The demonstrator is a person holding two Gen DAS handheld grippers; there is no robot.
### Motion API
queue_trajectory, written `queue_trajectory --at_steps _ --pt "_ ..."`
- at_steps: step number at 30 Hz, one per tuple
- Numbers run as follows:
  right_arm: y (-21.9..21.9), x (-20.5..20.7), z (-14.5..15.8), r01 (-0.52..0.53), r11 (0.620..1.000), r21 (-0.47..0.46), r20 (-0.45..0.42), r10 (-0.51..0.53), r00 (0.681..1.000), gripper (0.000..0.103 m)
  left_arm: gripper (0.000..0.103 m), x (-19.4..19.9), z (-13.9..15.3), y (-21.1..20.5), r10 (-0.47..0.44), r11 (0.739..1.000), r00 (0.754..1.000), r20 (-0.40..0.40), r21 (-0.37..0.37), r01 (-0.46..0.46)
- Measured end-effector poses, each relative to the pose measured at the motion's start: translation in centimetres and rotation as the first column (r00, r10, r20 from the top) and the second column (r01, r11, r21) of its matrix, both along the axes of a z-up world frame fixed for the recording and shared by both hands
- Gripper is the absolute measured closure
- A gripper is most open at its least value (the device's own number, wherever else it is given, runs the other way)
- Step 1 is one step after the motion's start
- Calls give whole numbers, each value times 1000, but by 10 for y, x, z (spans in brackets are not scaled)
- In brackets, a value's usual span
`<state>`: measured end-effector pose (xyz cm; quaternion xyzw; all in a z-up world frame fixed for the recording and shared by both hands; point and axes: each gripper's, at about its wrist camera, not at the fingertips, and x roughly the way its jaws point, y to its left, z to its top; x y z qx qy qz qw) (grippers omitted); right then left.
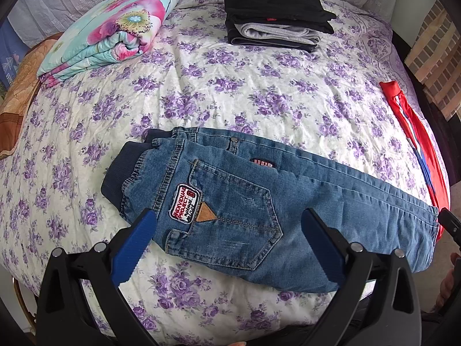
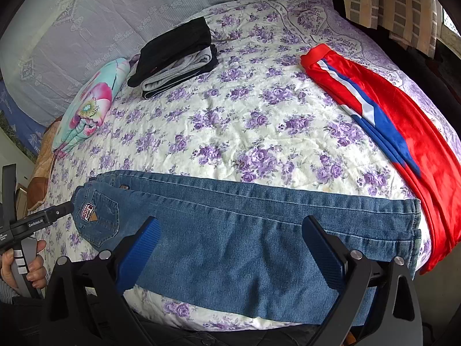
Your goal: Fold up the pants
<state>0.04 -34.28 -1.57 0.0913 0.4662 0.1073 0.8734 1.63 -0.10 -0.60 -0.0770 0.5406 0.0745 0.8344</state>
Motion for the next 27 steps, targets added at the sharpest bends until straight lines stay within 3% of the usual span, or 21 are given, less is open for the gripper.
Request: queue_trajectory --at_steps 11,14,17,21,27 --pt "0 0 -1 0 1000 3 -4 0 1000 4 5 -1 -2 -2 4 1000 1000 -6 -8 -4" --pt "-8 4 -6 2 998 62 -23 -1 1000 4 5 0 -10 5 28 999 999 -25 -41 -29" --pt "-38 6 -17 56 993 102 -14 -55 998 4 5 -1 -27 27 104 988 991 -83 -110 -112" --pt "-100 -1 -39 139 990 36 9 -140 990 4 5 -8 -51 60 196 964 969 -148 -154 -219" --pt "-193 -15 -75 217 973 81 -10 -217 976 4 5 -20 -80 95 273 899 945 -178 -301 -317"
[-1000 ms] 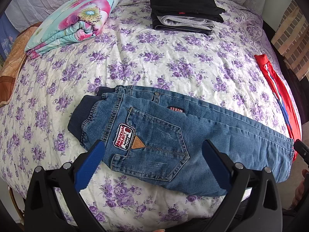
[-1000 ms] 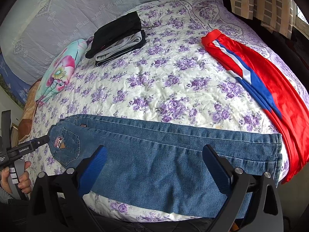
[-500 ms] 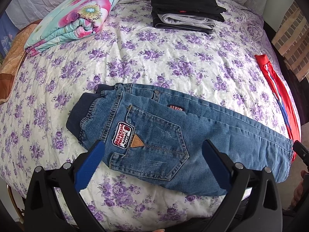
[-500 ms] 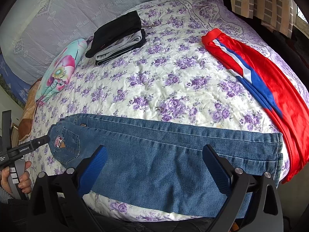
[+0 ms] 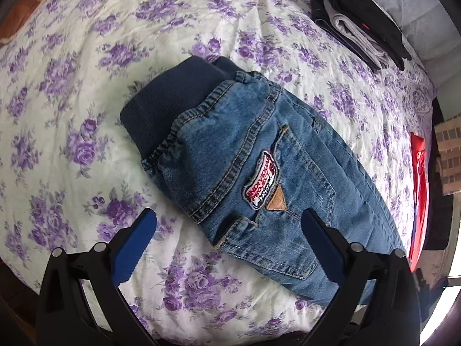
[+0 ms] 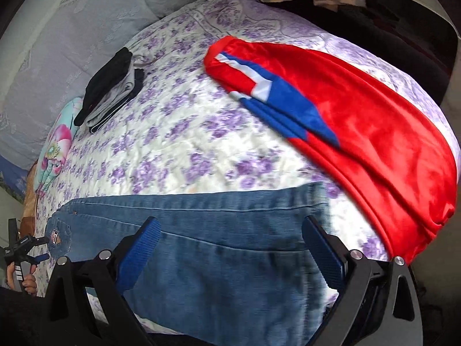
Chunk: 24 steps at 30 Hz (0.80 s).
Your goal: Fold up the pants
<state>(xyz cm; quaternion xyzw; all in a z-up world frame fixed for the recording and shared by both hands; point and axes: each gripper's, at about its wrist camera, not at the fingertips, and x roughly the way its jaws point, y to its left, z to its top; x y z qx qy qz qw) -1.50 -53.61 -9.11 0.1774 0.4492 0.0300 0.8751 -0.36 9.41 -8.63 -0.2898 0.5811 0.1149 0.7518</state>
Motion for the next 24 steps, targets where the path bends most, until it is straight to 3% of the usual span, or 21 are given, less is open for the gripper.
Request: queue_trajectory --at_steps 5,8,13,17,21,24 --pt "-24 5 -25 -18 996 83 -37 21 999 4 5 -1 -22 2 46 996 999 -24 -78 -48" --pt "-21 9 -37 -63 990 124 -43 68 997 3 5 2 -28 -4 51 996 998 -36 -75 -53" --pt "-5 11 -38 -226 960 164 -7 230 973 4 5 12 -35 -15 38 998 998 -47 -50 -41" --pt "-9 11 -48 -266 936 230 -56 286 957 26 5 19 -32 -8 66 997 998 -15 -37 -66" --pt "-28 13 -60 -232 893 385 -24 261 965 24 5 28 -31 3 59 997 998 20 -42 -58" --pt "-22 14 -56 -238 899 367 -37 270 962 17 4 29 -43 9 69 994 997 40 -82 -66"
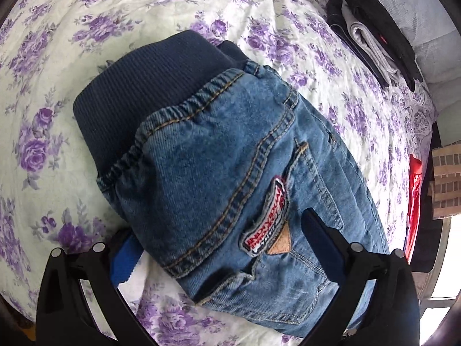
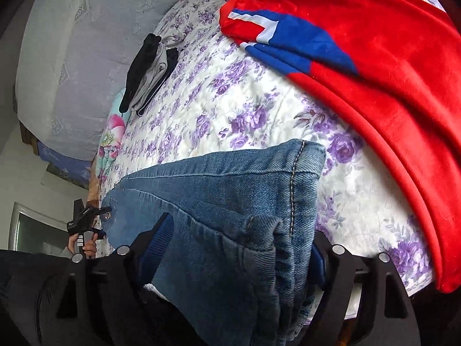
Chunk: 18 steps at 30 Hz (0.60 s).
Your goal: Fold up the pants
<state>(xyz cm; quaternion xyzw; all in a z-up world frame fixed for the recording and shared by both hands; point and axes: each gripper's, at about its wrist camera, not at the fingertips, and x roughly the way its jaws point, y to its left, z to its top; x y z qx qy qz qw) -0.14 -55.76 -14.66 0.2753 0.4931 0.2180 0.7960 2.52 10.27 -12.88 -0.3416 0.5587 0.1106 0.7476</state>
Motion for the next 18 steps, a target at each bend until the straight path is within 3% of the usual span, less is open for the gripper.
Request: queue_trajectory --at_steps 3,6,7,9,10,12,16,18 --pt "21 2 7 -24 994 -110 9 25 1000 6 4 -1 -2 2 11 1000 999 40 -2 -11" --pt "37 4 11 -3 974 -225 5 4 1000 4 4 7 -2 5 65 998 998 -17 -12 -65" --pt "38 5 14 7 971 -238 5 -6 1000 8 6 7 0 6 107 994 994 -4 -24 -108" --pt "32 5 21 32 971 -237 4 -32 999 60 31 6 8 6 141 990 989 53 -7 -141" --pt "28 7 23 32 980 -196 -2 -33 999 82 35 6 11 5 130 991 989 77 7 -131" --pt "34 12 34 -9 976 -217 20 13 1000 84 49 2 16 3 122 992 985 121 15 -124" --pt "49 33 76 -68 975 -213 125 96 987 86 61 -16 21 17 181 982 963 201 -83 -167" --pt "61 54 108 -104 967 -233 195 151 969 87 63 -23 34 20 201 978 948 246 -98 -182"
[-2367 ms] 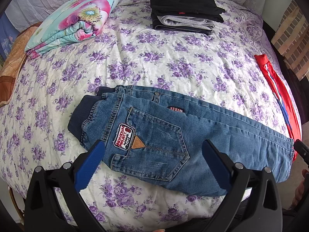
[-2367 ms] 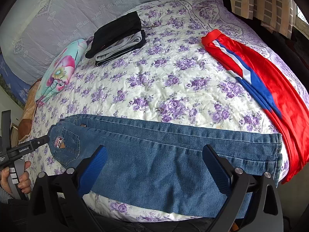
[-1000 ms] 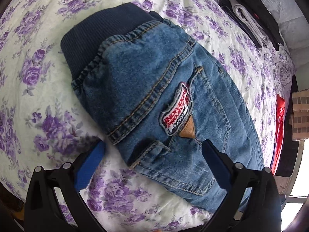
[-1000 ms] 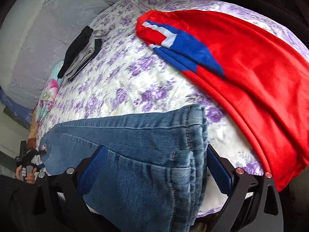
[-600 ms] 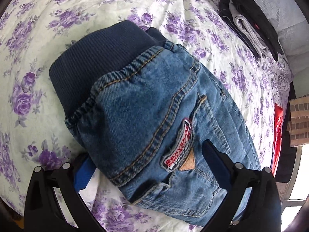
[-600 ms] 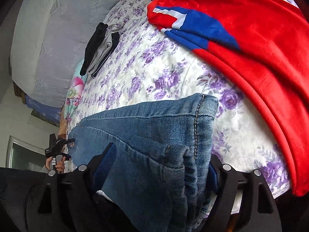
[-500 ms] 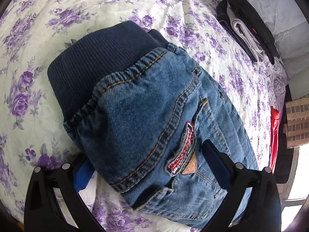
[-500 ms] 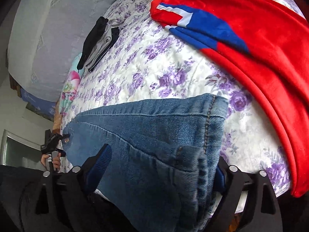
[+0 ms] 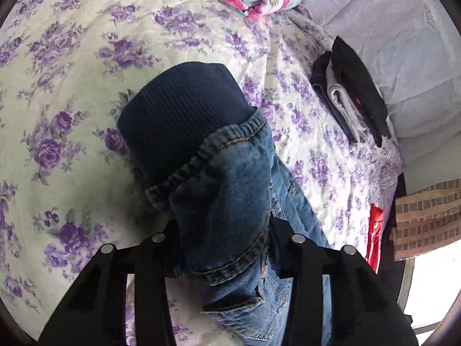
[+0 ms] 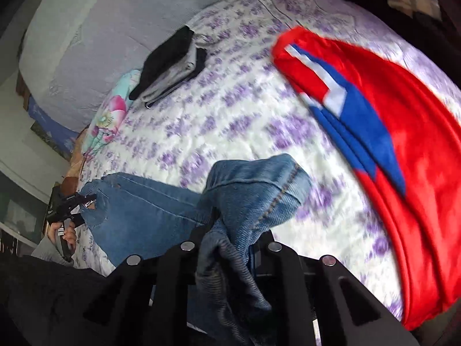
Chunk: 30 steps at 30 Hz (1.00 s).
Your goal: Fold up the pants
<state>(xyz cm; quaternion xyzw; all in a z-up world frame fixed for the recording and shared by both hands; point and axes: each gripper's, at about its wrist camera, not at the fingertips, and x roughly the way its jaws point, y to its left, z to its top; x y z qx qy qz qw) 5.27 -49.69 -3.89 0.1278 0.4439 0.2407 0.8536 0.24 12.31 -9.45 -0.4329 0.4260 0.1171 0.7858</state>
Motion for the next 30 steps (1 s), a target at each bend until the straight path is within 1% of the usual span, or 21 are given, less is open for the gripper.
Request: queue_trajectory --at_steps 3,5,7,9,11,12,13,14,15,16,17,18,19,20,21,22,23,24,26,28,30 --pt "15 41 42 -74 997 -7 85 74 994 87 67 -2 31 1 18 1000 996 90 16 -19" --pt "23 69 64 -107 994 -21 137 109 985 87 67 -2 56 2 26 998 988 152 56 -35" --pt "30 94 80 -134 991 -17 180 134 974 87 67 -1 76 5 45 993 978 202 96 -65" --pt "40 117 93 -158 987 5 219 153 964 87 67 -1 88 10 71 987 971 228 126 -102" --pt "53 138 103 -178 984 28 250 166 954 87 67 -5 94 17 118 982 961 250 116 -151" --pt "58 148 103 -186 982 26 257 173 951 87 67 -7 95 21 135 979 954 267 115 -171" --pt "62 160 98 -190 982 19 245 179 953 87 67 -9 94 24 148 974 949 277 128 -189" --pt "63 177 84 -190 982 15 192 183 964 83 63 -4 89 26 156 970 953 259 140 -197" --pt "62 192 63 -166 986 3 126 164 978 79 58 1 75 31 166 972 965 205 129 -195" --pt "58 206 41 -106 994 -38 78 109 991 56 58 4 56 38 181 976 973 142 98 -196" --pt "52 215 24 -50 996 -73 54 54 997 44 58 5 38 44 196 977 977 86 65 -202" --pt "44 221 11 -13 998 -66 37 16 999 44 58 4 22 48 209 977 978 23 43 -210" --pt "34 219 3 15 1000 -19 23 -15 1000 44 58 -1 12 49 222 974 975 -16 42 -221" --pt "28 213 0 32 999 31 18 -32 999 44 58 -10 12 49 230 972 973 2 37 -230" --pt "27 206 0 25 998 60 27 -26 999 44 58 -19 16 47 227 973 973 27 35 -228" --pt "30 199 3 0 998 55 43 -2 999 44 58 -25 23 45 224 973 974 31 55 -226" --pt "37 191 5 -33 999 30 63 31 997 44 56 -31 29 44 225 970 974 27 90 -226" --pt "46 184 8 -76 997 1 83 75 994 44 50 -36 37 43 224 966 974 33 125 -226" --pt "70 178 11 -181 982 -57 99 186 978 44 42 -37 53 43 210 959 977 42 187 -214" --pt "96 173 10 -290 944 -154 119 309 944 44 37 -26 68 45 155 961 986 53 224 -163" --pt "122 171 5 -405 881 -245 110 440 891 44 32 -7 82 44 74 961 996 59 263 -87"
